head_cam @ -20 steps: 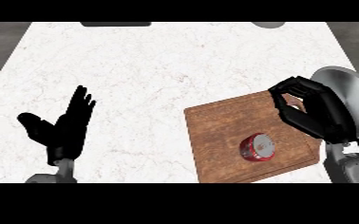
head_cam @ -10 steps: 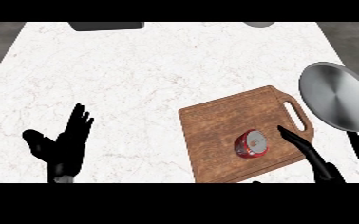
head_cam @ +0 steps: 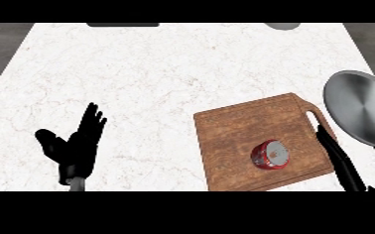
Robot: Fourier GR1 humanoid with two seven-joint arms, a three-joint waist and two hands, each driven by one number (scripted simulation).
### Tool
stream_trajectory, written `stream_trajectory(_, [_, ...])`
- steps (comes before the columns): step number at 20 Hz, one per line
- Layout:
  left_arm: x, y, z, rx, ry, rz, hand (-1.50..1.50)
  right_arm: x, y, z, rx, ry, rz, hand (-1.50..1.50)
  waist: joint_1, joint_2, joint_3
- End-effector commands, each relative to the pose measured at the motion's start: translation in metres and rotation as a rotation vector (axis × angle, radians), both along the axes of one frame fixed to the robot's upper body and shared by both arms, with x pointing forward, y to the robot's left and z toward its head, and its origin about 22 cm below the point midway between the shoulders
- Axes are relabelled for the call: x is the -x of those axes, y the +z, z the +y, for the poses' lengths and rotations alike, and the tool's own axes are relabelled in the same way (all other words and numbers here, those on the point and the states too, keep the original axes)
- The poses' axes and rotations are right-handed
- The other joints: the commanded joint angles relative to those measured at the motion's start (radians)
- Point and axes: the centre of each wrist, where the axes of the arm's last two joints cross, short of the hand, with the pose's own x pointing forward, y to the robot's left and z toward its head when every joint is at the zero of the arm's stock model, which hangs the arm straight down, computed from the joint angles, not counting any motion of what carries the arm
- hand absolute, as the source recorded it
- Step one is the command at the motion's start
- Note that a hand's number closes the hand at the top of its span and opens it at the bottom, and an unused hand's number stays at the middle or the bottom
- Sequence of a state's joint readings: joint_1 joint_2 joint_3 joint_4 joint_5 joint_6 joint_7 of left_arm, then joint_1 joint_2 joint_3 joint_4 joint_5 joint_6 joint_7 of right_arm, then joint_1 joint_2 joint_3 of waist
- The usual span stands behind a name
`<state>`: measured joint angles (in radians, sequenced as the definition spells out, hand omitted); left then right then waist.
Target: Pick the can from the cutting board and place it in the pan
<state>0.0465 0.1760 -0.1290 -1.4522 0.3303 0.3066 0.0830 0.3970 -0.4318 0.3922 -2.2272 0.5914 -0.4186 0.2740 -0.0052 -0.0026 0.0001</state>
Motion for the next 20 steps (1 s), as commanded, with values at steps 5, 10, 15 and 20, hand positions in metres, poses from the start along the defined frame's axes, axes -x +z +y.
stream_trajectory(5, [-0.002, -0.001, -0.017, 0.008, -0.048, 0.022, 0.0, -0.027, 0.029, -0.011, 0.35, -0.029, 0.365, -1.5, 0.042, 0.014, -0.007])
stream_trajectory(10, [0.003, -0.008, -0.005, 0.001, -0.037, 0.04, 0.0, -0.062, 0.041, -0.005, 0.513, -0.018, 0.547, -1.5, 0.057, 0.014, -0.004])
stream_trajectory(15, [-0.006, -0.017, -0.017, 0.016, -0.02, 0.044, 0.0, -0.096, 0.045, 0.044, 0.524, 0.054, 0.558, -1.5, 0.016, 0.005, -0.001])
stream_trajectory(20, [0.001, -0.018, -0.011, 0.004, -0.01, 0.038, 0.0, -0.12, 0.032, 0.014, 0.593, 0.106, 0.77, -1.5, 0.01, 0.005, -0.001])
